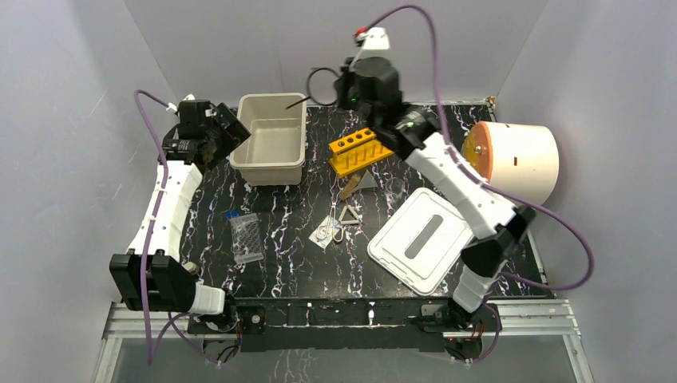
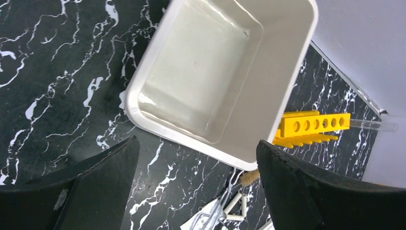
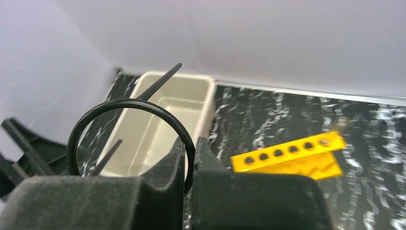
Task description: Organize the chemistry lab equipment
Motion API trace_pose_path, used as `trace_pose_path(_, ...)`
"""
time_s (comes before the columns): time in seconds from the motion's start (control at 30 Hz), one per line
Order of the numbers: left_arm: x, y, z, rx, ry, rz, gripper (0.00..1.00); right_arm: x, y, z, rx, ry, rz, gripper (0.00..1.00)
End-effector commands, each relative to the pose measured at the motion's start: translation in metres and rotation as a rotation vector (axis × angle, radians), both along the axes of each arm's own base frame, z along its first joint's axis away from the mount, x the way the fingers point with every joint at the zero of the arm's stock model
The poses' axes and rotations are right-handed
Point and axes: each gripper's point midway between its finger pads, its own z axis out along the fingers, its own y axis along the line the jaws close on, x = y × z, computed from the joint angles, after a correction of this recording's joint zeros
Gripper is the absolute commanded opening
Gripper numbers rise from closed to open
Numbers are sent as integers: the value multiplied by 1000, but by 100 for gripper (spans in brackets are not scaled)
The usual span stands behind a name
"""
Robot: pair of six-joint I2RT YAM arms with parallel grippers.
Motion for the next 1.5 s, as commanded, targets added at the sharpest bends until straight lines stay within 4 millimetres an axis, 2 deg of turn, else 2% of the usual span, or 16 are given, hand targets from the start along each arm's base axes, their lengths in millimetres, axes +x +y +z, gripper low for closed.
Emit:
trace_pose_path(0.0, -5, 16, -17, -11, 63, 48, 90, 2, 74, 5, 71, -44, 126, 0)
trace_pose_path(0.07, -6, 21, -25, -12, 75, 52, 90, 4, 103, -8, 55, -38, 175, 0)
trace_pose_path(0.1, -7, 33, -29, -16, 78, 82, 89, 5, 118, -17, 45, -35, 197, 0)
trace_pose_path(0.17, -10, 42, -34, -28, 88, 98, 88, 10, 144, -36, 13, -23, 227, 0)
trace_pose_path(0.2, -12, 43, -37, -31, 93, 102, 88, 13, 153, -37, 3, -29, 232, 0)
trace_pose_path(0.33, -21, 47, -45, -40, 112, 110, 86, 28, 180, -73, -74, -3, 237, 0)
trace_pose_path(0.6, -33, 32, -59, -100, 144, 50, 84, 60, 193, -143, -232, -20, 196, 0)
trace_pose_path(0.8, -33, 26, -56, -114, 150, 17, 85, 87, 195, -180, -271, -24, 189, 0)
trace_pose_path(1.13, -31, 21, -46, -126, 153, -17, 83, 116, 203, -208, -217, -29, 271, 0)
trace_pose_path(1.23, -28, 25, -44, -107, 154, -11, 82, 121, 200, -217, -213, -11, 280, 8)
trace_pose_path(1.4, -22, 26, -37, -95, 143, -19, 82, 129, 194, -226, -202, 8, 270, 35)
trace_pose_path(1.47, -18, 25, -35, -100, 138, -31, 82, 131, 194, -220, -191, -2, 265, 44)
